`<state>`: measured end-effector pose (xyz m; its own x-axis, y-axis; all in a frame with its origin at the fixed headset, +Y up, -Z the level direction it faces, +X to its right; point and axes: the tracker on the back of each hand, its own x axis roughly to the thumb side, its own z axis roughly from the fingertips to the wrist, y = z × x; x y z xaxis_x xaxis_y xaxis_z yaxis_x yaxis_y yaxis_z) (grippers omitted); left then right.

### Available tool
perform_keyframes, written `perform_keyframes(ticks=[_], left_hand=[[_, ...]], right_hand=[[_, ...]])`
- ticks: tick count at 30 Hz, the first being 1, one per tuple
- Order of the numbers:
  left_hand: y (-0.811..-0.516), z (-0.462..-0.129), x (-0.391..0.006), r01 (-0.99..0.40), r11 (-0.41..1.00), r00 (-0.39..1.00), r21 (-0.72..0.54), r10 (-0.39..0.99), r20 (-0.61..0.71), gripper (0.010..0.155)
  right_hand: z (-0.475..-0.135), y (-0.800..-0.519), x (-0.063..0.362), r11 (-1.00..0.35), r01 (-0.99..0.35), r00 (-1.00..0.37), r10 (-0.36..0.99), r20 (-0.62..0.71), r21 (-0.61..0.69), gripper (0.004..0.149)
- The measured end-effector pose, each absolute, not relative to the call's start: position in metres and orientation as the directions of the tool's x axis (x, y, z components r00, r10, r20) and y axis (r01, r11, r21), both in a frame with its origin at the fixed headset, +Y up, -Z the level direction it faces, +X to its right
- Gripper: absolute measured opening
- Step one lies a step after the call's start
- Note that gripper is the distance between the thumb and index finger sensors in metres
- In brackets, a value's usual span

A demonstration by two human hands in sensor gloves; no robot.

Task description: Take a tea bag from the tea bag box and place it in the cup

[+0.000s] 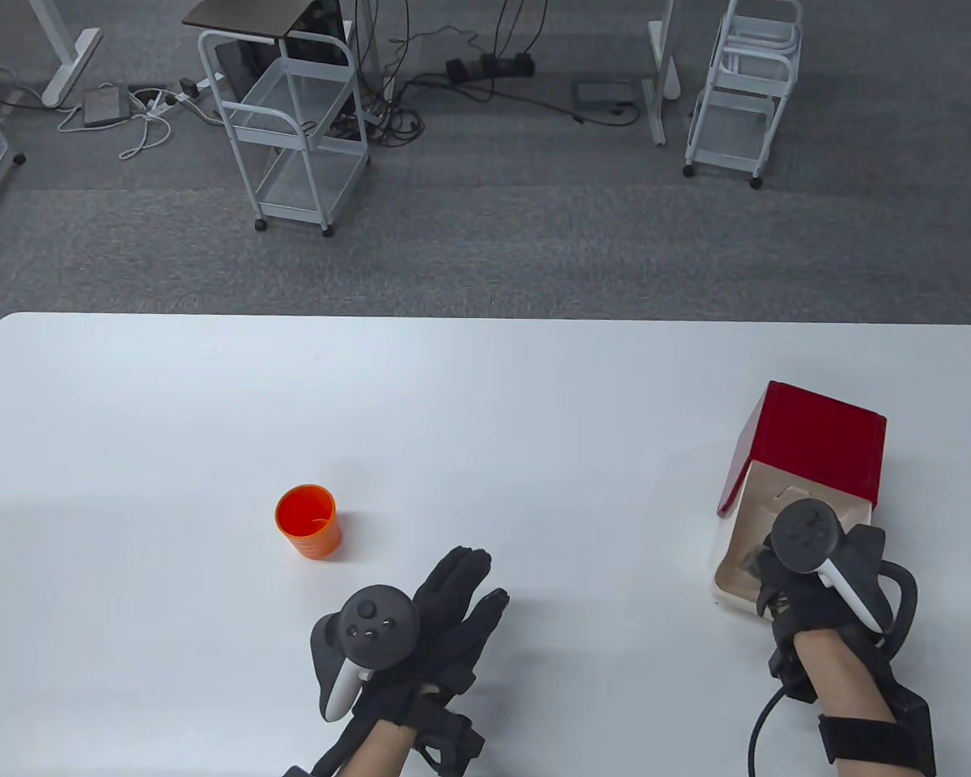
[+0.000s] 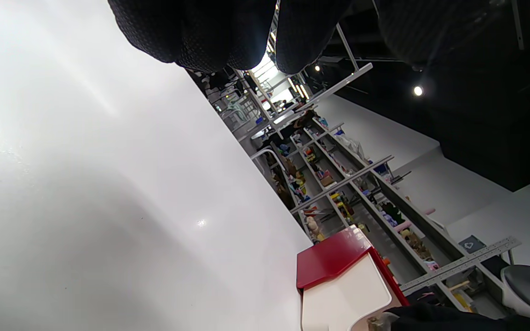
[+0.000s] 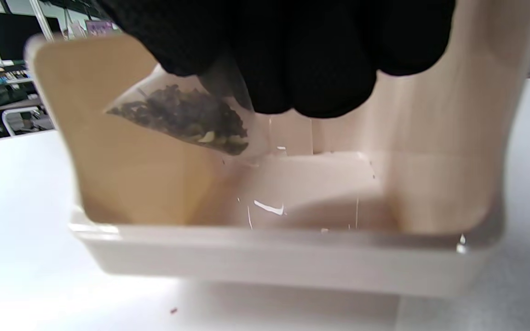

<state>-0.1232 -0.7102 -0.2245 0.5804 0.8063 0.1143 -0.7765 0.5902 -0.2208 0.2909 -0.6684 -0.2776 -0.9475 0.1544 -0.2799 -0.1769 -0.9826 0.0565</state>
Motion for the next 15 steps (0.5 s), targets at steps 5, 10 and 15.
perform_keyframes(ticks=[5, 10, 15], left_hand=[[-0.71, -0.224, -0.123, -0.774, 0.593, 0.581, -0.222, 0.805, 0.121, 0.071], [-0.711, -0.224, -0.122, -0.77, 0.597, 0.586, -0.226, 0.801, 0.12, 0.071], [-0.711, -0.224, -0.121, -0.769, 0.599, 0.588, -0.226, 0.8, 0.12, 0.071]], right_hand=[[-0.265, -0.646, 0.286, -0.984, -0.176, -0.959, 0.169, -0.228, 0.012, 0.038], [-0.255, -0.635, 0.268, -0.98, -0.198, -0.97, 0.198, -0.141, -0.016, 0.039], [-0.248, -0.644, 0.23, -0.969, -0.245, -0.969, 0.245, -0.009, -0.004, 0.039]])
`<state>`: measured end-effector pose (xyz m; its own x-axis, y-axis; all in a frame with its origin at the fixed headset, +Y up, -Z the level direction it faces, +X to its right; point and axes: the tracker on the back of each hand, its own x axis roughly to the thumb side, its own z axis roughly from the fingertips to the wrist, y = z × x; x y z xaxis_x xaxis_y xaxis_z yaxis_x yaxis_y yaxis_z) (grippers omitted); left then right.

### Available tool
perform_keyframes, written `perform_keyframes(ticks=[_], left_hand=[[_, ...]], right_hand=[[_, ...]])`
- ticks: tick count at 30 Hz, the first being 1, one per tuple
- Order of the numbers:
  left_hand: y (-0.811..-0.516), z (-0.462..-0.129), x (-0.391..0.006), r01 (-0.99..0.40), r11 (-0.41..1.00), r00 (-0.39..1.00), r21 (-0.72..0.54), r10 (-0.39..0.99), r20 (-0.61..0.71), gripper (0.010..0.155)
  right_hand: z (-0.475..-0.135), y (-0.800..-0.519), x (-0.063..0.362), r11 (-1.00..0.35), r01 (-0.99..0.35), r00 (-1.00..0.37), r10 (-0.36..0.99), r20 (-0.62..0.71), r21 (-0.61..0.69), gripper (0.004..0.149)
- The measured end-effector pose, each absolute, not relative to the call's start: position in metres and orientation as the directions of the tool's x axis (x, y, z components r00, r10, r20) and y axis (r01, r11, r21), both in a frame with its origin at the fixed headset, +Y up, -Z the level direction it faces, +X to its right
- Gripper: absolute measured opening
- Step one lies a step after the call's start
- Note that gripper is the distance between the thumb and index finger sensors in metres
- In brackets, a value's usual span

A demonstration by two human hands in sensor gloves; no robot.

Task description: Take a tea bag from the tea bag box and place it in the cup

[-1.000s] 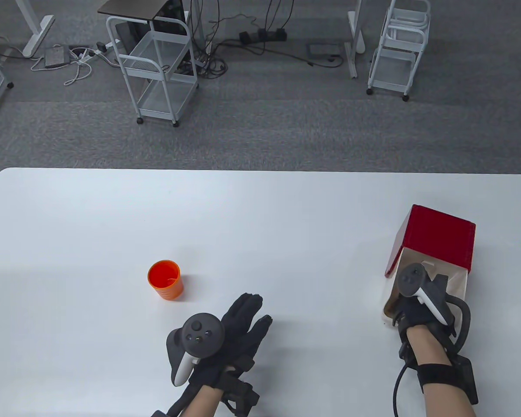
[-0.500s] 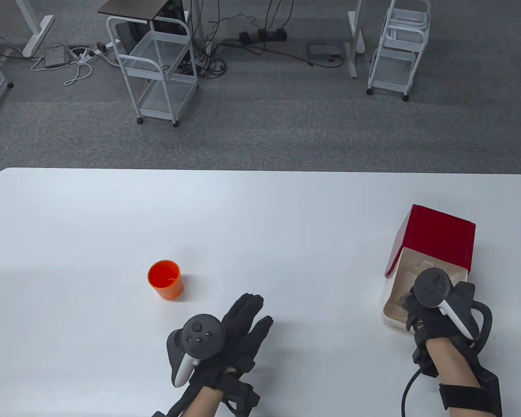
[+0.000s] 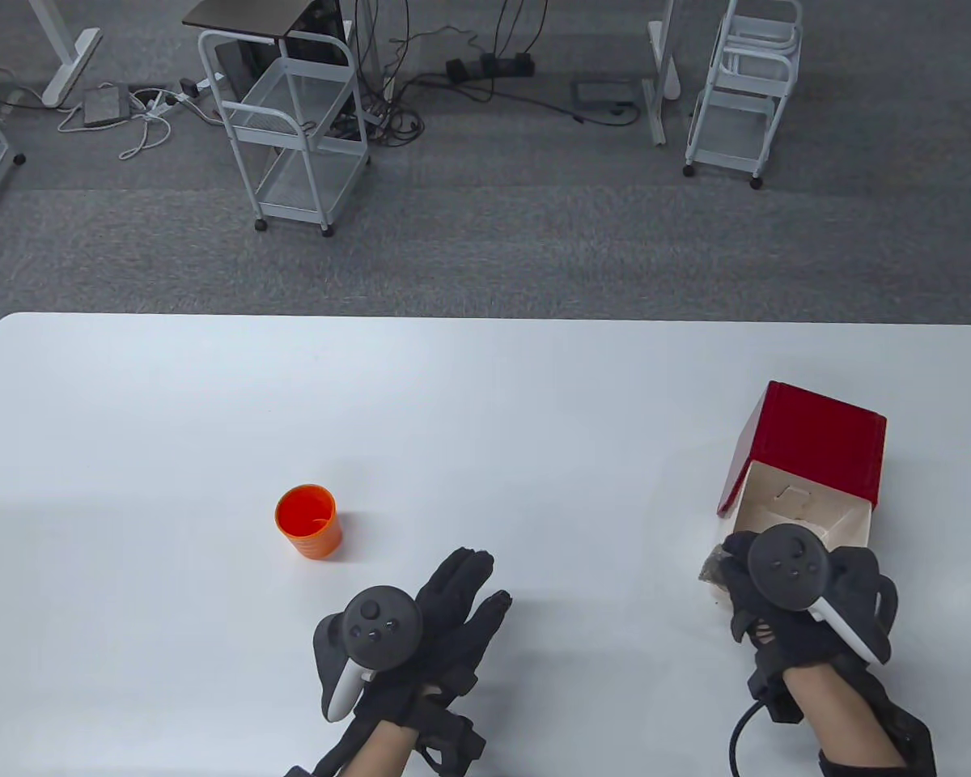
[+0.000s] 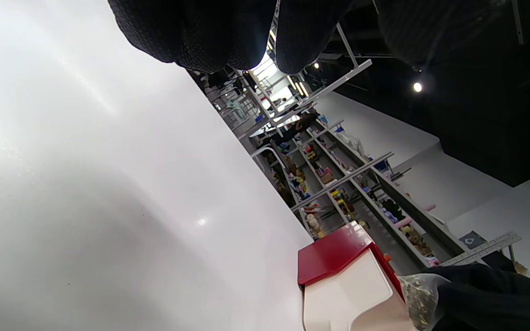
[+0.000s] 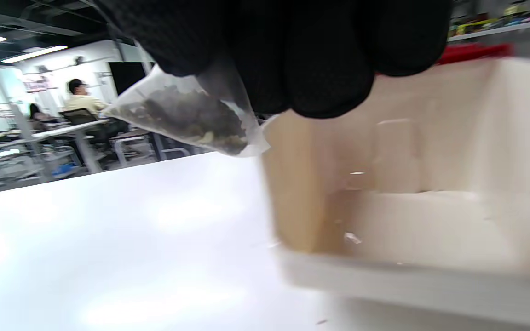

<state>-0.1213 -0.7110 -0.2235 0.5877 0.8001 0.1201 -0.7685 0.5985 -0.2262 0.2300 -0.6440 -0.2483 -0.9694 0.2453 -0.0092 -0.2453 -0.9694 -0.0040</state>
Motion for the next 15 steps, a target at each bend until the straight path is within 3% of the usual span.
perform_keyframes(ticks=[7, 15], left_hand=[[-0.711, -0.224, -0.121, -0.769, 0.598, 0.588, -0.226, 0.8, 0.119, 0.071], [-0.711, -0.224, -0.121, -0.768, 0.6, 0.591, -0.226, 0.799, 0.113, 0.071]], right_hand=[[-0.247, -0.68, 0.165, -0.969, -0.24, -0.958, 0.247, 0.148, 0.068, 0.038], [-0.248, -0.717, 0.125, -0.98, -0.15, -0.957, 0.177, 0.231, 0.129, 0.039]])
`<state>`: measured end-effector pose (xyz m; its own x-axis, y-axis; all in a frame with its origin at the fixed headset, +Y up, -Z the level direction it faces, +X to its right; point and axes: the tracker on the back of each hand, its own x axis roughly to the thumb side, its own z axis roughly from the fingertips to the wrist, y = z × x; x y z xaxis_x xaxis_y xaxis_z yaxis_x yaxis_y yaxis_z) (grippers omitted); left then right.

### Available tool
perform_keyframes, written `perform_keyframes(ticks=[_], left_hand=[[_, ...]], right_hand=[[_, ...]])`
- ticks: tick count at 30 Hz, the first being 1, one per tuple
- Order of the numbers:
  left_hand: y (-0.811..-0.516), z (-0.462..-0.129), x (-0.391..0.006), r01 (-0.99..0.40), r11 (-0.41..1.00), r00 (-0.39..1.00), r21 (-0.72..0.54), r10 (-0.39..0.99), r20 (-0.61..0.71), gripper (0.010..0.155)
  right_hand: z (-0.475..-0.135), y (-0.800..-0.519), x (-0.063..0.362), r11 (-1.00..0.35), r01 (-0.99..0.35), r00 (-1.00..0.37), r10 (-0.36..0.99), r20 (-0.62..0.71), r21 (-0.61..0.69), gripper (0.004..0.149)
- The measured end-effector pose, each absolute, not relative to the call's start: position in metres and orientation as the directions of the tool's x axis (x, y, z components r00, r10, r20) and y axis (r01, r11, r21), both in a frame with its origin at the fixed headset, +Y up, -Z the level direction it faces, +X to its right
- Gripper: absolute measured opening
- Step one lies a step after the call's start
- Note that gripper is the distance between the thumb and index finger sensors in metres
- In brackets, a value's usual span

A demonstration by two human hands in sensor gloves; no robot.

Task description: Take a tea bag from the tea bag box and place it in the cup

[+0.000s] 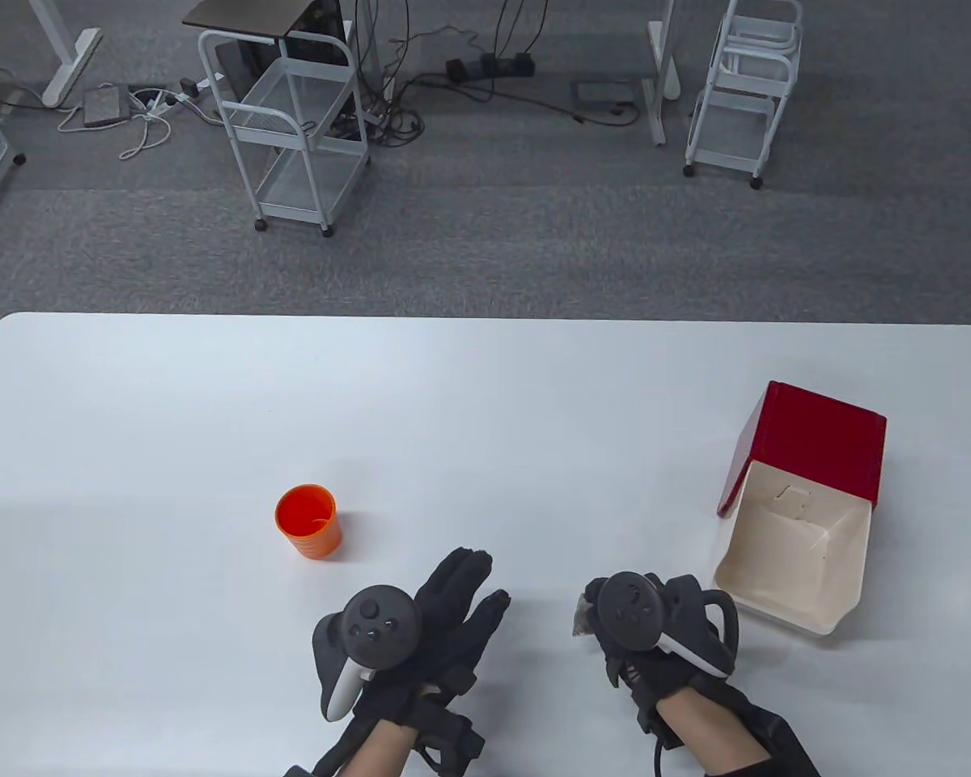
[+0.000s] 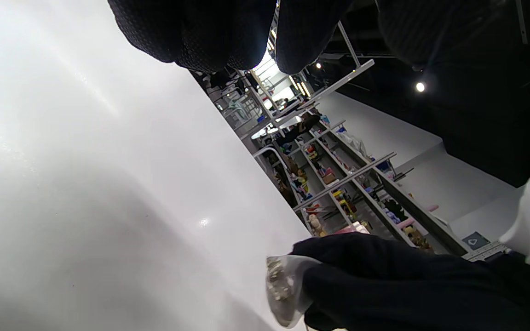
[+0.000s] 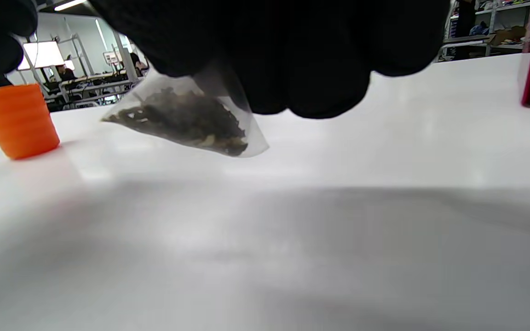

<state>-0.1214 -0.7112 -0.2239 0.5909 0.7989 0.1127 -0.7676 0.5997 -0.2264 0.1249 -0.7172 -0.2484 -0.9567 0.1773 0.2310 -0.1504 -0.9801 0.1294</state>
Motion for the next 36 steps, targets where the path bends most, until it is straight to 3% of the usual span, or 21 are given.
perform_keyframes(ticks=[14, 19, 25, 36], left_hand=[[-0.711, -0.224, -0.121, -0.765, 0.603, 0.595, -0.226, 0.796, 0.112, 0.071], [-0.711, -0.224, -0.121, -0.764, 0.605, 0.596, -0.226, 0.795, 0.114, 0.071], [-0.711, -0.224, -0.121, -0.763, 0.605, 0.596, -0.226, 0.795, 0.117, 0.071], [-0.711, -0.223, -0.119, -0.759, 0.608, 0.598, -0.233, 0.792, 0.121, 0.071]], right_hand=[[-0.25, -0.746, 0.104, -0.979, 0.012, -0.968, 0.039, 0.246, 0.202, 0.04], [-0.249, -0.744, 0.109, -0.96, -0.007, -0.967, 0.078, 0.244, 0.279, 0.052], [-0.247, -0.725, 0.13, -0.943, -0.132, -0.953, 0.205, 0.225, 0.305, 0.063], [-0.217, -0.674, 0.196, -0.884, -0.467, -0.86, 0.457, 0.224, 0.01, 0.06]])
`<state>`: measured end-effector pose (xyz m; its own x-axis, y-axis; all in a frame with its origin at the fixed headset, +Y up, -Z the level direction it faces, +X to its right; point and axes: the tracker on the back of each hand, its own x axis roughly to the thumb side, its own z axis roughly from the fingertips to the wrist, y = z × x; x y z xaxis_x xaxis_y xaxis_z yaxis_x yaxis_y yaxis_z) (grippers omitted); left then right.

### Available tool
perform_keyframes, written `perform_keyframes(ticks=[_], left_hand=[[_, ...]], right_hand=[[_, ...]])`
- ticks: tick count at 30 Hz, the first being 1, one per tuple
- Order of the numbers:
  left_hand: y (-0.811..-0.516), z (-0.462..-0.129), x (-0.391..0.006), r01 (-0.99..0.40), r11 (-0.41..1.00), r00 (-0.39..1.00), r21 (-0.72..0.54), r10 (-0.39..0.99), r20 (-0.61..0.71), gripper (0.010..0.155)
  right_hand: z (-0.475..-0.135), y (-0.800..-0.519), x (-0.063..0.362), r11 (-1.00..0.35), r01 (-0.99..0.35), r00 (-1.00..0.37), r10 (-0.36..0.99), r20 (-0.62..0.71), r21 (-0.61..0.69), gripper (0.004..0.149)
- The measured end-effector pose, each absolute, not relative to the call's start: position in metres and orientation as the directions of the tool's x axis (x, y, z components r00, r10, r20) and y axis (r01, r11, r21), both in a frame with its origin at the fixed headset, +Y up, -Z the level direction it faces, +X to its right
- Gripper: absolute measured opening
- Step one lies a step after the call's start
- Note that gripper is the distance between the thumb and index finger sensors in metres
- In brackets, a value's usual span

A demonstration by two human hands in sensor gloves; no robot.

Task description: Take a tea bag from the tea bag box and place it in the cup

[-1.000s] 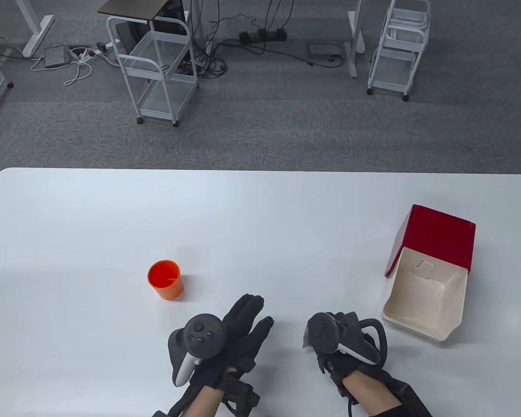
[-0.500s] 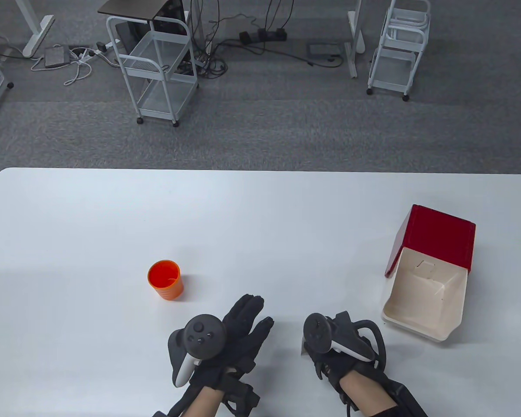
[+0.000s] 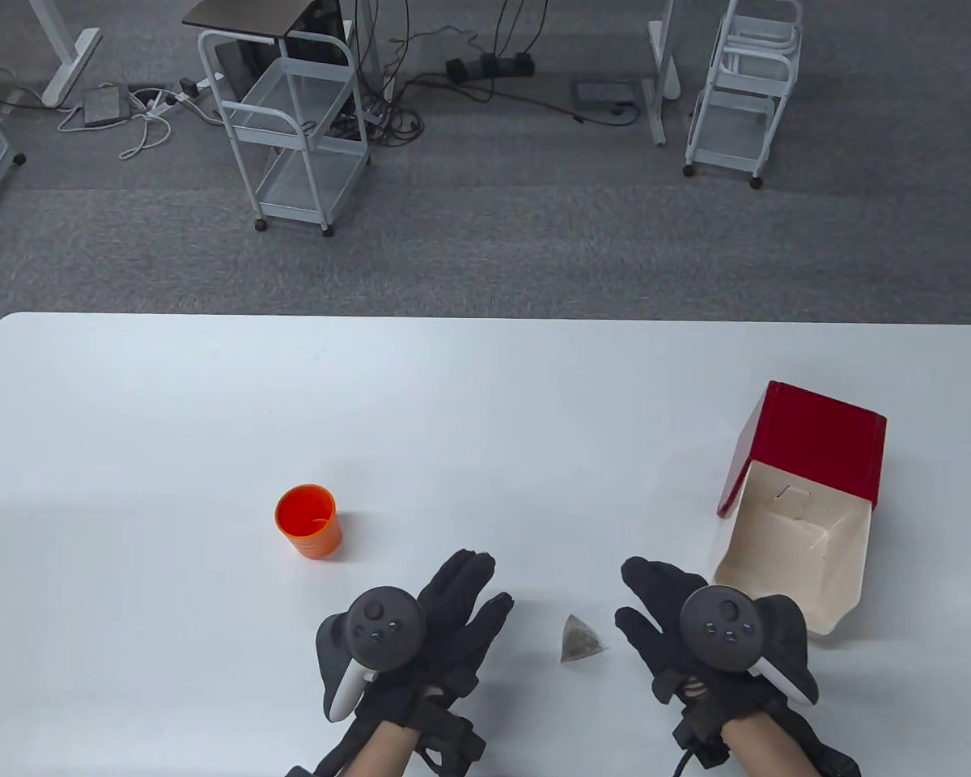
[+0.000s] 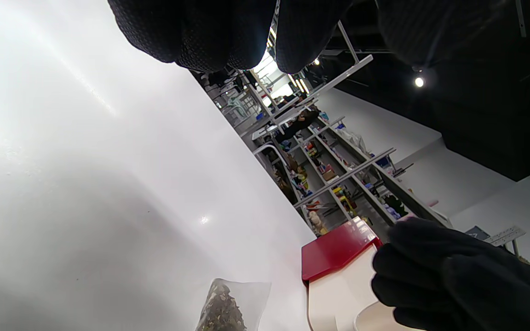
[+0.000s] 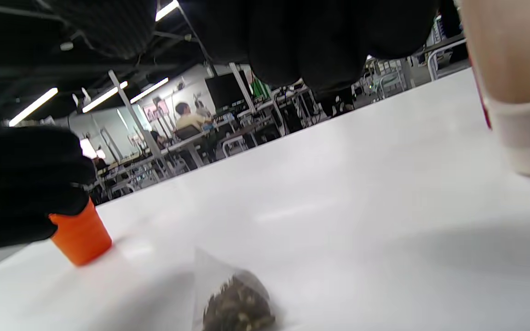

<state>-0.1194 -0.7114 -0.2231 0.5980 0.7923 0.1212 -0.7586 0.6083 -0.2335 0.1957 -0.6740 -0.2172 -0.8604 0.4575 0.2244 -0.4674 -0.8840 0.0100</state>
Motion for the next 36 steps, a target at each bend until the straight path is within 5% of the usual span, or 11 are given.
perform_keyframes(ticks=[13, 21, 30, 36], left_hand=[[-0.711, -0.224, -0.119, -0.756, 0.61, 0.601, -0.236, 0.79, 0.117, 0.071], [-0.71, -0.223, -0.096, -0.676, 0.678, 0.668, -0.289, 0.729, 0.148, 0.072], [-0.707, -0.236, -0.021, -0.262, 0.917, 0.906, -0.302, 0.341, 0.249, 0.073], [-0.727, -0.243, 0.011, -0.013, 0.942, 0.949, -0.336, 0.118, 0.293, 0.077]], right_hand=[[-0.203, -0.701, 0.247, -0.695, -0.718, -0.694, 0.71, 0.121, -0.036, 0.062], [-0.202, -0.704, 0.255, -0.668, -0.743, -0.669, 0.736, 0.101, -0.055, 0.062], [-0.205, -0.706, 0.253, -0.678, -0.734, -0.678, 0.729, 0.096, -0.034, 0.062], [-0.206, -0.707, 0.253, -0.689, -0.724, -0.688, 0.72, 0.092, -0.025, 0.062]])
